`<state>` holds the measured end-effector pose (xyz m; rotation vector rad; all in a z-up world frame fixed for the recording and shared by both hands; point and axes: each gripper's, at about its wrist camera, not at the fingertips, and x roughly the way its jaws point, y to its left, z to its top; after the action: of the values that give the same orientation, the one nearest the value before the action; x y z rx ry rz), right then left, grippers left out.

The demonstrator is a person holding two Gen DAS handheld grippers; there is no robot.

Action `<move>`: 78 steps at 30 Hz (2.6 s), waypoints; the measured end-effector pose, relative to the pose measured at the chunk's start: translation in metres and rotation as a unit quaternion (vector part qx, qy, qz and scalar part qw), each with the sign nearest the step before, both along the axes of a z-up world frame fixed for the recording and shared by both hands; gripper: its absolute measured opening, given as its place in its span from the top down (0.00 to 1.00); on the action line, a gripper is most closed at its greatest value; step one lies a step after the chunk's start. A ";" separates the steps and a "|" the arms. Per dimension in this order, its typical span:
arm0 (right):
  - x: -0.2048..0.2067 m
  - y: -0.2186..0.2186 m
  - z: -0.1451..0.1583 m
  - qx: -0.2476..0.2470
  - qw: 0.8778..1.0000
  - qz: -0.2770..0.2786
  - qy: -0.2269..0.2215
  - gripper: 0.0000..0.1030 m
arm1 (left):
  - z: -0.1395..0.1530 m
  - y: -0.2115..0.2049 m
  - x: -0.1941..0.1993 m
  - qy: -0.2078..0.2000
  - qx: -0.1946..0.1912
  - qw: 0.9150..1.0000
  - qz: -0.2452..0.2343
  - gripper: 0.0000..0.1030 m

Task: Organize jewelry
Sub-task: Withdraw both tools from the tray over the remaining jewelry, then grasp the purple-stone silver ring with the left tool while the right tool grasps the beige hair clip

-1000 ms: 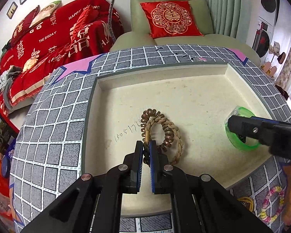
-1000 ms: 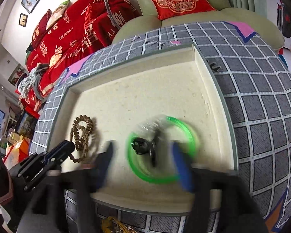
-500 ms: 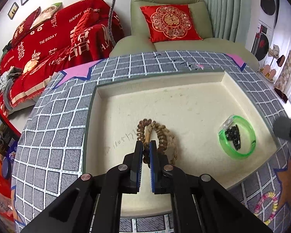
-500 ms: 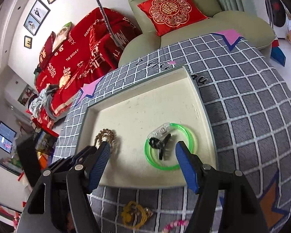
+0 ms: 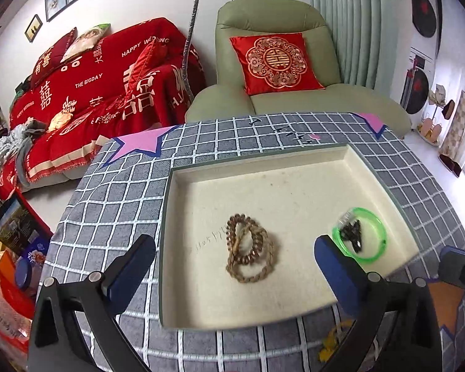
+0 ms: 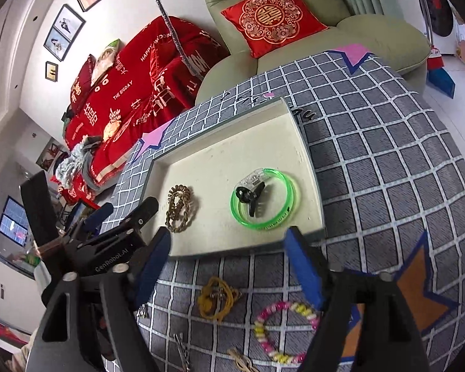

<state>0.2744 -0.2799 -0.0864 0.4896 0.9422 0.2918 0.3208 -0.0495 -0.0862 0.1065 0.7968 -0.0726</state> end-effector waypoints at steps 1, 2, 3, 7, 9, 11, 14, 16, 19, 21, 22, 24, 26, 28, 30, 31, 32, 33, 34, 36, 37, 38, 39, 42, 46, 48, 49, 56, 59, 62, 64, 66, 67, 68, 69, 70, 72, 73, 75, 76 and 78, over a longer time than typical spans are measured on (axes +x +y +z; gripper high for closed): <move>-0.002 -0.001 0.000 0.003 1.000 0.000 0.002 0.21 | 0.001 0.001 -0.006 0.001 -0.001 1.000 -0.001 0.00; -0.006 -0.001 0.000 0.006 1.000 -0.001 0.003 0.21 | 0.003 0.003 -0.011 0.001 -0.002 1.000 -0.002 0.00; -0.009 -0.002 0.000 0.008 1.000 0.000 0.004 0.21 | 0.004 0.006 -0.018 0.000 -0.003 1.000 -0.003 0.00; -0.026 -0.001 0.004 0.012 1.000 0.005 0.003 0.11 | 0.013 0.017 -0.046 -0.001 -0.002 1.000 -0.012 0.00; -0.036 -0.002 0.005 0.014 1.000 0.006 -0.002 0.01 | 0.014 0.024 -0.059 0.002 -0.002 1.000 -0.011 0.00; -0.046 -0.003 0.007 0.015 1.000 0.004 -0.006 0.00 | 0.013 0.031 -0.073 0.009 -0.007 1.000 -0.017 0.00; -0.059 -0.004 0.006 0.016 1.000 0.001 -0.002 0.00 | 0.012 0.042 -0.094 0.010 -0.008 1.000 -0.011 0.00; -0.065 -0.005 0.005 0.014 1.000 0.002 0.003 0.00 | 0.009 0.049 -0.108 0.013 -0.008 1.000 -0.008 0.00; -0.076 -0.004 0.002 0.002 1.000 0.001 0.009 0.00 | 0.003 0.056 -0.124 0.018 -0.004 1.000 -0.011 0.00; -0.083 -0.001 -0.001 -0.003 1.000 0.002 0.015 0.00 | -0.003 0.062 -0.135 0.025 0.000 1.000 -0.013 0.00; -0.085 -0.001 -0.003 -0.004 1.000 0.003 0.018 0.00 | -0.004 0.064 -0.138 0.028 0.001 1.000 -0.013 0.00; -0.090 -0.001 -0.006 -0.006 1.000 0.003 0.024 0.00 | -0.011 0.070 -0.146 0.034 0.003 0.999 -0.011 0.00; -0.096 0.000 -0.011 -0.012 0.999 0.003 0.029 0.00 | -0.016 0.075 -0.150 0.042 -0.001 0.999 -0.006 0.00; -0.098 0.001 -0.016 -0.017 0.999 0.003 0.036 0.00 | -0.022 0.080 -0.153 0.053 -0.009 0.999 0.000 0.00; -0.101 0.004 -0.021 -0.023 0.999 0.005 0.046 0.00 | -0.028 0.084 -0.154 0.061 -0.013 0.998 0.008 0.00; -0.103 0.006 -0.024 -0.029 0.998 0.007 0.049 0.00 | -0.030 0.085 -0.153 0.065 -0.013 0.998 0.013 0.00; -0.106 0.008 -0.026 -0.036 0.998 0.009 0.052 0.00 | -0.033 0.085 -0.153 0.069 -0.013 0.997 0.018 0.00; -0.108 0.009 -0.028 -0.040 0.998 0.012 0.053 0.00 | -0.037 0.086 -0.152 0.075 -0.014 0.997 0.020 0.00; -0.111 0.012 -0.032 -0.047 0.997 0.015 0.056 0.00 | -0.041 0.085 -0.152 0.082 -0.014 0.996 0.022 0.00; -0.116 0.016 -0.038 -0.061 0.996 0.022 0.063 0.00 | -0.048 0.084 -0.152 0.091 -0.017 0.995 0.025 0.00; -0.118 0.017 -0.040 -0.065 0.995 0.026 0.065 0.00 | -0.050 0.084 -0.151 0.094 -0.018 0.995 0.026 0.00; -0.120 0.019 -0.043 -0.071 0.995 0.029 0.066 0.00 | -0.052 0.083 -0.150 0.097 -0.020 0.995 0.026 0.00; -0.122 0.021 -0.045 -0.080 0.994 0.033 0.068 0.00 | -0.054 0.082 -0.150 0.100 -0.021 0.994 0.027 0.00; -0.125 0.025 -0.050 -0.098 0.992 0.042 0.069 0.00 | -0.059 0.080 -0.146 0.106 -0.023 0.994 0.034 0.00; -0.126 0.028 -0.058 -0.117 0.989 0.047 0.071 0.00 | -0.064 0.080 -0.140 0.113 -0.028 0.992 0.040 0.00; -0.126 0.029 -0.062 -0.124 0.988 0.051 0.073 0.01 | -0.065 0.079 -0.138 0.113 -0.028 0.992 0.043 0.00; -0.127 0.030 -0.063 -0.127 0.988 0.053 0.073 0.01 | -0.066 0.080 -0.137 0.113 -0.028 0.992 0.043 0.00; -0.127 0.042 -0.064 -0.162 0.983 0.070 0.060 0.07 | -0.071 0.083 -0.132 0.118 -0.034 0.991 0.052 0.00; -0.126 0.048 -0.064 -0.176 0.980 0.076 0.053 0.09 | -0.071 0.082 -0.131 0.117 -0.033 0.991 0.052 0.00; -0.125 0.055 -0.064 -0.189 0.977 0.083 0.047 0.11 | -0.073 0.080 -0.129 0.118 -0.034 0.991 0.048 0.00; -0.125 0.060 -0.064 -0.197 0.976 0.086 0.042 0.13 | -0.075 0.078 -0.127 0.118 -0.035 0.991 0.045 0.00; -0.124 0.064 -0.064 -0.206 0.974 0.089 0.038 0.18 | -0.077 0.075 -0.124 0.119 -0.032 0.991 0.045 0.00; -0.123 0.066 -0.064 -0.214 0.972 0.090 0.036 0.20 | -0.077 0.075 -0.123 0.119 -0.032 0.991 0.046 0.00; -0.122 0.068 -0.064 -0.217 0.971 0.091 0.034 0.21 | -0.078 0.074 -0.122 0.120 -0.032 0.991 0.046 0.00; -0.121 0.070 -0.064 -0.222 0.970 0.093 0.032 0.22 | -0.079 0.074 -0.121 0.121 -0.032 0.991 0.047 0.00; -0.120 0.071 -0.064 -0.225 0.969 0.094 0.031 0.23 | -0.079 0.074 -0.121 0.121 -0.033 0.991 0.047 0.00; -0.118 0.074 -0.064 -0.230 0.968 0.097 0.028 0.26 | -0.079 0.074 -0.120 0.119 -0.034 0.991 0.046 0.01; -0.117 0.076 -0.064 -0.233 0.967 0.099 0.027 0.28 | -0.079 0.074 -0.119 0.120 -0.035 0.991 0.046 0.01; -0.114 0.079 -0.064 -0.237 0.966 0.103 0.025 0.30 | -0.079 0.074 -0.117 0.120 -0.035 0.991 0.046 0.02; -0.112 0.081 -0.064 -0.240 0.965 0.105 0.024 0.31 | -0.079 0.074 -0.117 0.119 -0.037 0.991 0.046 0.03; -0.108 0.084 -0.064 -0.245 0.963 0.108 0.023 0.31 | -0.079 0.074 -0.117 0.117 -0.037 0.991 0.045 0.09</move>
<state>0.1664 -0.1955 -0.1504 -0.0621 1.0733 0.2331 0.2039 0.0243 -0.1648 -0.0086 1.0317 -0.0288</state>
